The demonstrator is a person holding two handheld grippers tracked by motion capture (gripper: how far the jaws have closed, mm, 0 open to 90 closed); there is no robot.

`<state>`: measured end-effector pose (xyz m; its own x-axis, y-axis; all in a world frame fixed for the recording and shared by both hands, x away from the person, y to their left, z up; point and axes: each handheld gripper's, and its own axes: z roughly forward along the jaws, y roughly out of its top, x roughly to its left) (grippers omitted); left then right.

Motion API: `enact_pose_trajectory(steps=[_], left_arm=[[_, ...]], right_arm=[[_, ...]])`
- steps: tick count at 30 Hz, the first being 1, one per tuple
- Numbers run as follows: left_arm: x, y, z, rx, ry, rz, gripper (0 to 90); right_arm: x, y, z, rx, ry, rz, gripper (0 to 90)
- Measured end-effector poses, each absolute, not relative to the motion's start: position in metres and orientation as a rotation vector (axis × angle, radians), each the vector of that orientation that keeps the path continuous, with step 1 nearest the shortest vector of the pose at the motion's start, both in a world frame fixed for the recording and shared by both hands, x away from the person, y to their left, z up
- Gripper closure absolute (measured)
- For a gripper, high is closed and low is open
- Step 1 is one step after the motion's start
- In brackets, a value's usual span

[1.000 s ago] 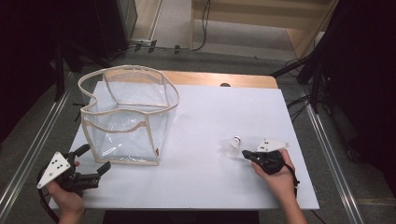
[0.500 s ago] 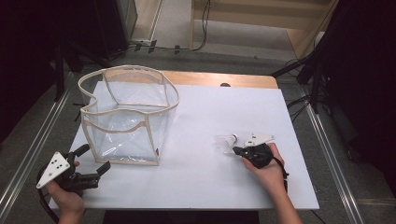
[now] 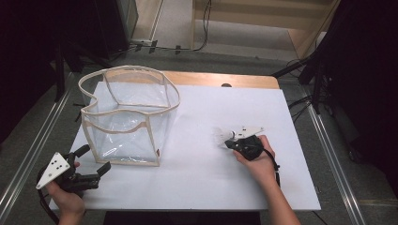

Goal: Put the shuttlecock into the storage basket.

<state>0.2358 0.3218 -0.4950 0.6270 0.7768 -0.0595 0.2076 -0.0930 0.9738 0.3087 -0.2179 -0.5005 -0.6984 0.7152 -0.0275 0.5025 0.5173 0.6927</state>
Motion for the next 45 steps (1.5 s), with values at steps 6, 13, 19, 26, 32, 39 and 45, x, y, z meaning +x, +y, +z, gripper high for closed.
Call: enact_pose_trajectory(steps=[6, 13, 19, 26, 32, 39, 45], left_arm=[[0.236, 0.322, -0.495, 1.633, 0.827, 0.581, 0.0], [0.236, 0.322, -0.495, 1.632, 0.827, 0.581, 0.0], [0.236, 0.322, -0.495, 1.632, 0.827, 0.581, 0.0], [0.236, 0.323, -0.495, 1.629, 0.828, 0.577, 0.0], [0.236, 0.323, -0.495, 1.627, 0.830, 0.577, 0.0], [0.237, 0.322, -0.495, 1.633, 0.831, 0.578, 0.0], [0.237, 0.322, -0.495, 1.636, 0.831, 0.577, 0.0]], right_arm=[[0.323, -0.212, -0.498, 1.048, 2.434, 0.974, 87.7], [0.341, -0.213, -0.498, 1.124, 2.411, 0.986, 87.7], [0.350, -0.217, -0.497, 1.159, 2.387, 0.995, 87.6], [0.361, -0.220, -0.495, 1.189, 2.362, 0.977, 87.6], [0.369, -0.223, -0.496, 1.237, 2.339, 0.966, 87.6], [0.374, -0.230, -0.494, 1.237, 2.333, 0.979, 87.5], [0.370, -0.238, -0.488, 1.208, 2.340, 1.015, 82.9]])
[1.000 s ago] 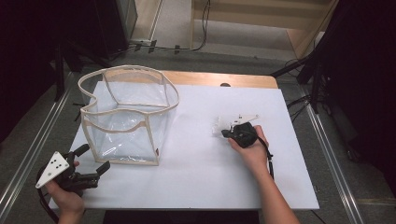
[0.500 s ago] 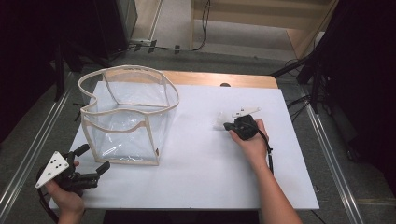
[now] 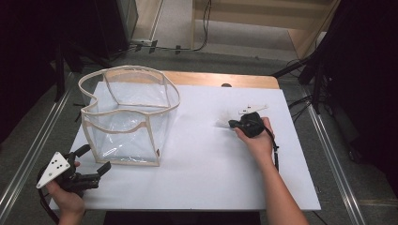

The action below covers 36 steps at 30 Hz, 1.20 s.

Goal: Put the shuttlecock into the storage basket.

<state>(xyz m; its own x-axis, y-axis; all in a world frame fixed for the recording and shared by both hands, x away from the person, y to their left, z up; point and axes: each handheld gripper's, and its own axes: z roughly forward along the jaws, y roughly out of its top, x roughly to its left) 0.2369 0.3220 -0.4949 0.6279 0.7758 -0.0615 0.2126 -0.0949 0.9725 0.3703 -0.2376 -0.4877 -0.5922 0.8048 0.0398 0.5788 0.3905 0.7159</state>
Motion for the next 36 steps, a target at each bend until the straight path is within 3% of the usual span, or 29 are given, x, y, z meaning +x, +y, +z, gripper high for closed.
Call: enact_pose_trajectory(steps=[4, 9, 13, 14, 23, 29, 36], left_arm=[[0.237, 0.322, -0.495, 1.638, 0.830, 0.576, 0.0], [0.237, 0.322, -0.495, 1.638, 0.830, 0.574, 0.0], [0.237, 0.322, -0.495, 1.639, 0.830, 0.575, 0.0], [0.237, 0.322, -0.495, 1.640, 0.831, 0.576, 0.0], [0.237, 0.322, -0.495, 1.639, 0.830, 0.575, 0.0], [0.238, 0.322, -0.495, 1.638, 0.828, 0.573, 0.0], [0.238, 0.322, -0.495, 1.639, 0.828, 0.574, 0.0]], right_arm=[[0.365, -0.241, -0.479, 1.146, 2.358, 1.075, 71.5], [0.365, -0.248, -0.469, 1.109, 2.388, 1.134, 38.7], [0.367, -0.249, -0.465, 1.110, 2.411, 1.123, 2.6], [0.368, -0.249, -0.465, 1.115, 2.414, 1.122, 0.0], [0.384, -0.251, -0.481, 1.143, 2.492, 0.957, 0.0], [0.392, -0.253, -0.491, 1.149, 2.516, 0.924, 12.8], [0.397, -0.252, -0.499, 1.153, 2.547, 0.881, 35.5]])
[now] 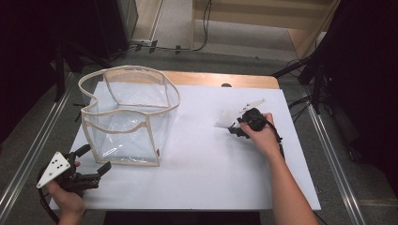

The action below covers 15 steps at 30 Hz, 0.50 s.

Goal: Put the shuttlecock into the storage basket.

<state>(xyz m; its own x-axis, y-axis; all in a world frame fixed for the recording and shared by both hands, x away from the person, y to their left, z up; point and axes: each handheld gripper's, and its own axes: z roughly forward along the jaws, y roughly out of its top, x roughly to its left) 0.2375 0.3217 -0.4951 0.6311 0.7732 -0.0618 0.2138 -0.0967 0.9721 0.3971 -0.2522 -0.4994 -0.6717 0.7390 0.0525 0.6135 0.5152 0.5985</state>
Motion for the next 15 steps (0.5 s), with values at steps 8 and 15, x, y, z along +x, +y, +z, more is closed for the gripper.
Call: enact_pose_trajectory(steps=[8, 15], left_arm=[[0.2374, 0.3214, -0.4952, 1.640, 0.829, 0.575, 0.0], [0.2374, 0.3216, -0.4952, 1.640, 0.828, 0.573, 0.0]], right_arm=[[0.3980, -0.2514, -0.5043, 1.182, 2.538, 0.882, 54.6], [0.3981, -0.2511, -0.5052, 1.200, 2.529, 0.896, 63.1]])
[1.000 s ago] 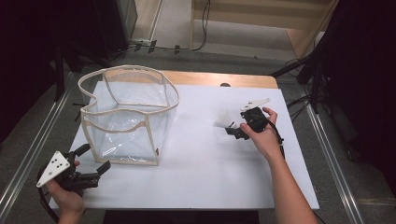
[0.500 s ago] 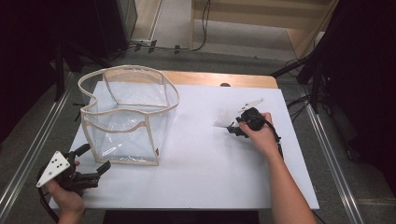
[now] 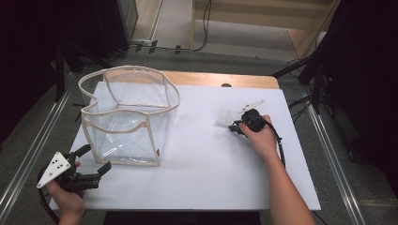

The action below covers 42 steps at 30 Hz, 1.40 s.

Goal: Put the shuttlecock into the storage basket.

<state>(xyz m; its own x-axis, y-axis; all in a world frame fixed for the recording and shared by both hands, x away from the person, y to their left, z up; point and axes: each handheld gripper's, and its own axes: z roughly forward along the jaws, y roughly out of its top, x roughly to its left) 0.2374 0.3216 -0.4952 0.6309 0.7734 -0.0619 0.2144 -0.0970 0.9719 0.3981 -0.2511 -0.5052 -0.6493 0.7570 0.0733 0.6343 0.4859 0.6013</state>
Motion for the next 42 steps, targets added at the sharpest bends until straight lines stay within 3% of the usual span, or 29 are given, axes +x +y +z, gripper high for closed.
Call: enact_pose_trajectory(steps=[42], left_arm=[[0.237, 0.322, -0.495, 1.638, 0.829, 0.570, 0.0]], right_arm=[[0.383, -0.230, -0.459, 1.131, 2.495, 1.084, 63.3]])
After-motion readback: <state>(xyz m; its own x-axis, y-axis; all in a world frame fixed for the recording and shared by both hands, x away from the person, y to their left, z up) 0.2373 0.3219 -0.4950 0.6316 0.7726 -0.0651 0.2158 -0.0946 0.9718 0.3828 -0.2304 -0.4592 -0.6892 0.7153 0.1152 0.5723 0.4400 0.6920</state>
